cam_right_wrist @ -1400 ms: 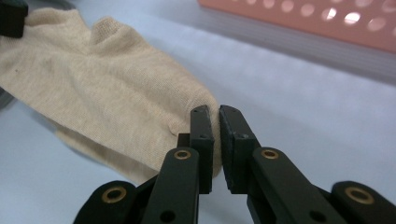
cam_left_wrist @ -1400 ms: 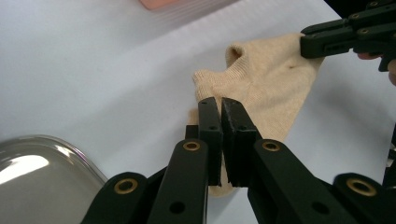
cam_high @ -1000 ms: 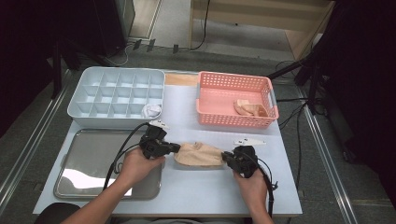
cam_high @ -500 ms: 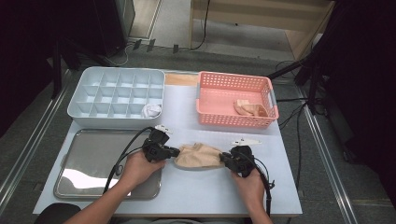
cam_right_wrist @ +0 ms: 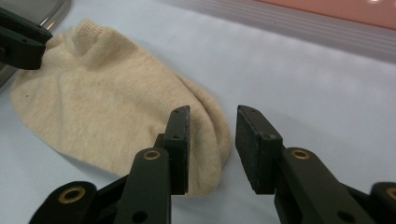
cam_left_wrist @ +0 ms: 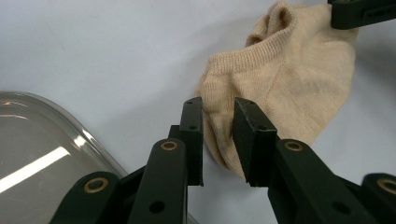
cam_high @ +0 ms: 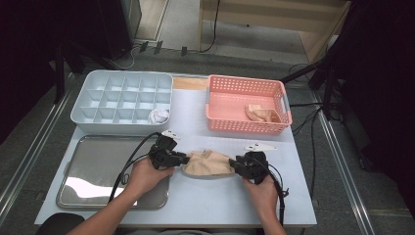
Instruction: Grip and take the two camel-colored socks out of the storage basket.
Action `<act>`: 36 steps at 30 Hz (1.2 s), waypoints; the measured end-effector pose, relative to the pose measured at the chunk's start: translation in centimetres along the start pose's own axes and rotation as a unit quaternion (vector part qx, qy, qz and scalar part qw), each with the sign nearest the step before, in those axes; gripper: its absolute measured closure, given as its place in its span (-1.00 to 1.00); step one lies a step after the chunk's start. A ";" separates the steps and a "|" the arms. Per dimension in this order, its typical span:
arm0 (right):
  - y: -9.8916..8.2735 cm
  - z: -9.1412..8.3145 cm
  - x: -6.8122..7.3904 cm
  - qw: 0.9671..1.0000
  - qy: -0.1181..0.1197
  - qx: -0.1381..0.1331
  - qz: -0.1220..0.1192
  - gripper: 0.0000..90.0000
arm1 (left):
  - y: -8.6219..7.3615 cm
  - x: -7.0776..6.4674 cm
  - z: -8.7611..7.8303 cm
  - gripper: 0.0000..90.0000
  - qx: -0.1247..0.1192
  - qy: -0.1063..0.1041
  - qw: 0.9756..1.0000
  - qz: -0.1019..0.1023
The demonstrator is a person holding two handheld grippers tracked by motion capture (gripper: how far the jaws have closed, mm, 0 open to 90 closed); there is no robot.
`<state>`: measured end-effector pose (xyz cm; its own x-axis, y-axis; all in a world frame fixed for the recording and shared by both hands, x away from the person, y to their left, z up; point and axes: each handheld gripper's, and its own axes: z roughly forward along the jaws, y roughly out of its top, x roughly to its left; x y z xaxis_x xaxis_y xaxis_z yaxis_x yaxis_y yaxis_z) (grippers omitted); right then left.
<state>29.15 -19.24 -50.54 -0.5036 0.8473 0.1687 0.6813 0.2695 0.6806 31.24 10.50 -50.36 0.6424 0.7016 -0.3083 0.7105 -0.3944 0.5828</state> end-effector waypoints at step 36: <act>1.3 0.4 -1.3 1.000 -0.016 0.011 -0.006 0.91 | 1.2 1.3 0.1 0.93 -0.018 0.008 1.000 0.001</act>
<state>30.88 -19.85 -50.19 -0.4949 0.8580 0.1378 0.6867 0.2890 0.6670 32.95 10.88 -50.16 0.6384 0.7105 -0.2960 0.6988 -0.3739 0.6098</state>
